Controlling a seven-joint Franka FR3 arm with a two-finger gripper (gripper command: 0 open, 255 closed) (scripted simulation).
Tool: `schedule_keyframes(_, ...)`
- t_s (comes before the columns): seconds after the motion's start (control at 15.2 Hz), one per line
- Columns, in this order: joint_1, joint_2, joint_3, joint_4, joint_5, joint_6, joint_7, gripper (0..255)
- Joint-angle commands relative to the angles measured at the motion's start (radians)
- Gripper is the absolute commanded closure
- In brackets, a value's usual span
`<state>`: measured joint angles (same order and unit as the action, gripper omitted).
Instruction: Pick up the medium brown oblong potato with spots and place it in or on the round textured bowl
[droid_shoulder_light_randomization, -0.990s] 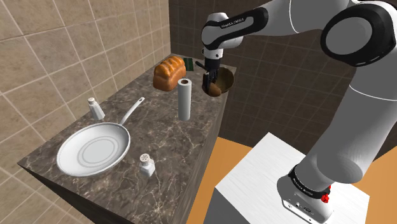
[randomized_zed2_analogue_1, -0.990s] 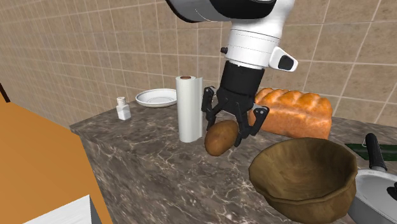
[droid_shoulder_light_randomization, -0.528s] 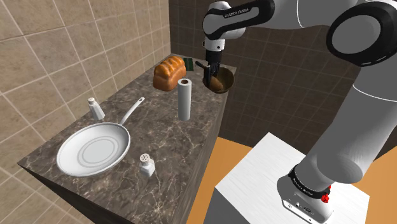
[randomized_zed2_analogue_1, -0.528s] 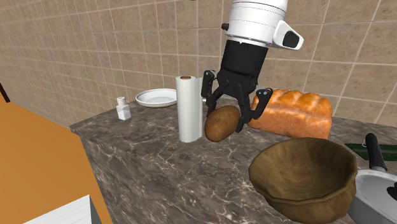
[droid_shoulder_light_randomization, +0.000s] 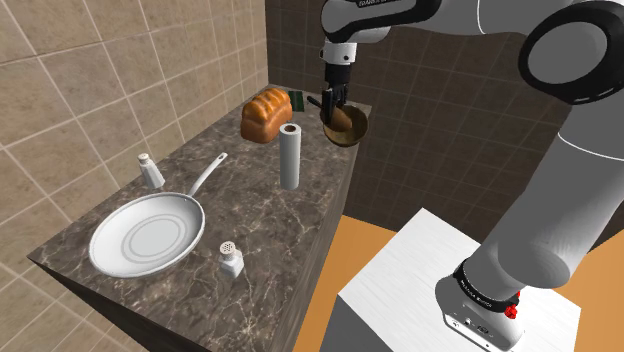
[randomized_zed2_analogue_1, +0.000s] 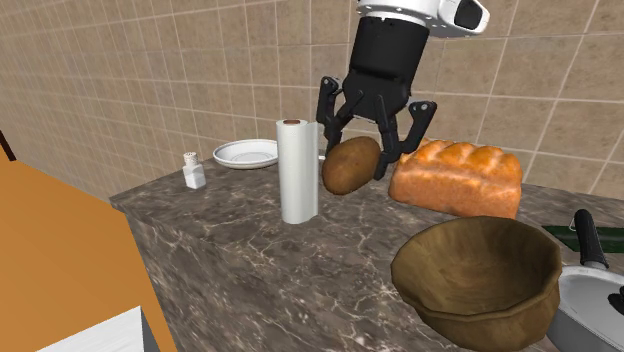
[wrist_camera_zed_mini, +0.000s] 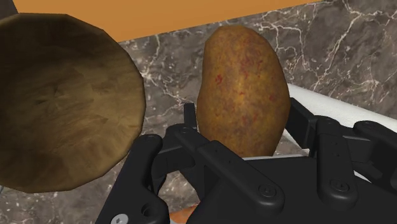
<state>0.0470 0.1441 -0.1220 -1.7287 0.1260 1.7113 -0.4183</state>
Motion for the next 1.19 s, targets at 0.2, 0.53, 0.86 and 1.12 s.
schedule_keyframes(0.2, -0.013, 0.019, -0.009, 0.072, -0.001, -0.056, -0.016, 255)
schedule_keyframes(0.53, -0.080, 0.143, -0.048, 0.247, 0.009, -0.119, -0.112, 255)
schedule_keyframes(0.86, -0.160, 0.303, -0.074, 0.487, 0.028, -0.209, -0.198, 255)
schedule_keyframes(1.12, -0.180, 0.346, -0.078, 0.514, 0.034, -0.195, -0.222, 255)
